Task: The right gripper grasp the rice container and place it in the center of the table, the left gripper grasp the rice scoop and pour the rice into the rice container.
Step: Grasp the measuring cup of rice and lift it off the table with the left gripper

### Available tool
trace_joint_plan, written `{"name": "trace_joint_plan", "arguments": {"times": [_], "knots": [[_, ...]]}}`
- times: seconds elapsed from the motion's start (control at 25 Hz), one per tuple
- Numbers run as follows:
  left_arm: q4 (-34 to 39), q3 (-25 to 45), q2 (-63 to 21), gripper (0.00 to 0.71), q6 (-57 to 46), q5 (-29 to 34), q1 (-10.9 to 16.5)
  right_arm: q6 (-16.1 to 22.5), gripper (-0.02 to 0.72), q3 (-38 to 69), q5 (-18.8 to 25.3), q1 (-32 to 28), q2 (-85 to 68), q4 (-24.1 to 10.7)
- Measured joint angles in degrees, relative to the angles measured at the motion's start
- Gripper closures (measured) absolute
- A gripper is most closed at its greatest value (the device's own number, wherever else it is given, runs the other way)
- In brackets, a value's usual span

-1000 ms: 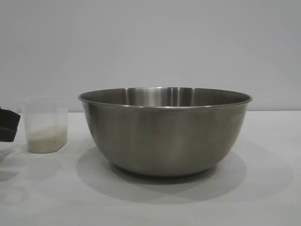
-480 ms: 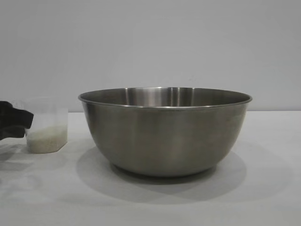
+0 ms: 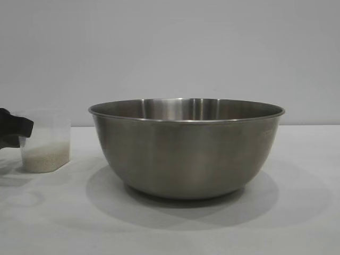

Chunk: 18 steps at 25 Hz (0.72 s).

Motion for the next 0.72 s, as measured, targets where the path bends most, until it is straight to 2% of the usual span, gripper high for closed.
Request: {"name": "trace_joint_plan", "arguments": {"times": [0.56, 0.72], "knots": [[2.3, -2.6, 0.0, 0.487, 0.2, 0.0, 0.0, 0.0, 0.472, 0.0, 0.0, 0.0, 0.0, 0.0], [2.7, -3.0, 0.0, 0.660, 0.2, 0.0, 0.0, 0.0, 0.472, 0.0, 0.0, 0.0, 0.0, 0.0]]}}
